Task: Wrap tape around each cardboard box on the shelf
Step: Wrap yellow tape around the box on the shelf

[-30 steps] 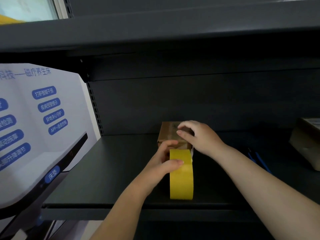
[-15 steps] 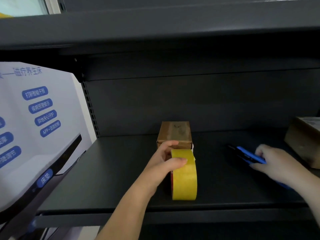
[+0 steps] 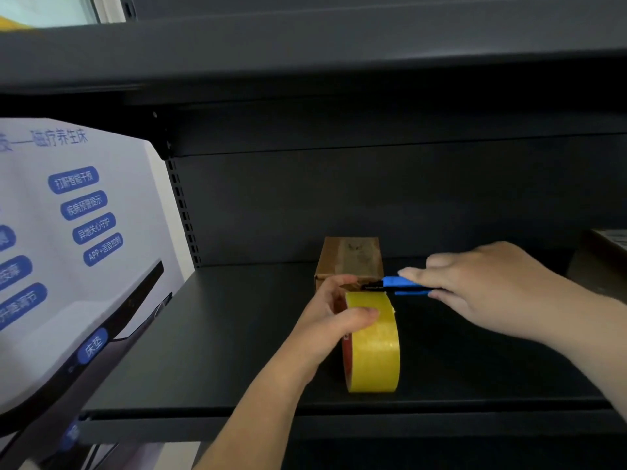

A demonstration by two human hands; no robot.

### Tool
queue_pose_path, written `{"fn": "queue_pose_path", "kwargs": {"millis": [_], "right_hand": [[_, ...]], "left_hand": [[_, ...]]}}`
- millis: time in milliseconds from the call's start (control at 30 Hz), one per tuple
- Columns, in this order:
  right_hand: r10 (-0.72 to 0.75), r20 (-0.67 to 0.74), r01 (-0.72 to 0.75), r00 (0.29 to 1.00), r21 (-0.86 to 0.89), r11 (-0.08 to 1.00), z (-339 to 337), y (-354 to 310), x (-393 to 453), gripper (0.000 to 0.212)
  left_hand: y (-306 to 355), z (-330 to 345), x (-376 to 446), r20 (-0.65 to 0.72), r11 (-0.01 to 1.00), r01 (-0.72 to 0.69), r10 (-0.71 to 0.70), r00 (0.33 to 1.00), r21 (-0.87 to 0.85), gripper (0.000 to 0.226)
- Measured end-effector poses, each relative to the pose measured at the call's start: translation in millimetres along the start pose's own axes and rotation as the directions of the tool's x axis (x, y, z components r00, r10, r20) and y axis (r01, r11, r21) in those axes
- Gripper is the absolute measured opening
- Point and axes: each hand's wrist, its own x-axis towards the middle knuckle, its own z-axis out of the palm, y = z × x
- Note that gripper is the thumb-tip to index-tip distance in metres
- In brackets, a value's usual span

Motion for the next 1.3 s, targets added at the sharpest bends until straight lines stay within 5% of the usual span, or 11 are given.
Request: {"fn": "queue_pose_path", "kwargs": {"millis": [233,333,433,533,600,733,900,967,1167,1300], "right_hand": [[-0.038,0.138,0.053,0.99,-0.11,0.992,-2,15,2,0.045],[0.062,0.233,-0.107,0.971,0.187,0.976,4,48,-18,0.043],[0.168,0.272,-0.307,0.947,0.63,0.713,36,74,-41,0.041],[0.254,0.357,-0.437,0.899,0.696,0.57,88,71,-52,0.037],[0.29,0.373,-0.471,0.881,0.642,0.605,104,66,-51,0.04],[0.275,0.342,-0.417,0.899,0.471,0.777,102,68,-36,0.1],[0.237,-0.035,-0.13,0.971,0.753,0.645,71,27,24,0.079],[0.16,-0.117,-0.027,0.98,0.72,0.694,63,4,54,0.07],[0.142,-0.055,-0.066,0.988,0.683,0.727,78,-20,88,0.063],[0.142,-0.042,-0.091,0.989,0.59,0.803,78,-18,90,0.074]], "left_hand": [[1,-1,-2,0.003,1.0,0.004,-0.004,1.0,0.021,0.082],[-1,-3,-3,-0.001,1.0,0.011,-0.011,1.0,-0.008,0.069],[-2,-4,-3,0.007,0.999,0.025,-0.025,1.0,-0.023,0.061],[-1,-4,-5,0.012,0.999,0.032,-0.031,0.999,-0.041,0.065],[0,-4,-5,0.011,0.999,0.034,-0.033,0.999,-0.037,0.066],[0,-3,-6,0.015,0.999,0.029,-0.029,0.999,-0.037,0.069],[0,-4,-6,0.009,0.999,0.013,-0.012,1.0,-0.052,0.074],[-1,-4,-6,0.013,0.999,-0.011,0.012,1.0,-0.042,0.072],[-3,-7,-12,-0.016,0.998,-0.046,0.046,0.999,-0.048,0.064],[0,-11,-19,0.037,0.998,-0.038,0.04,0.999,-0.041,0.088]]}}
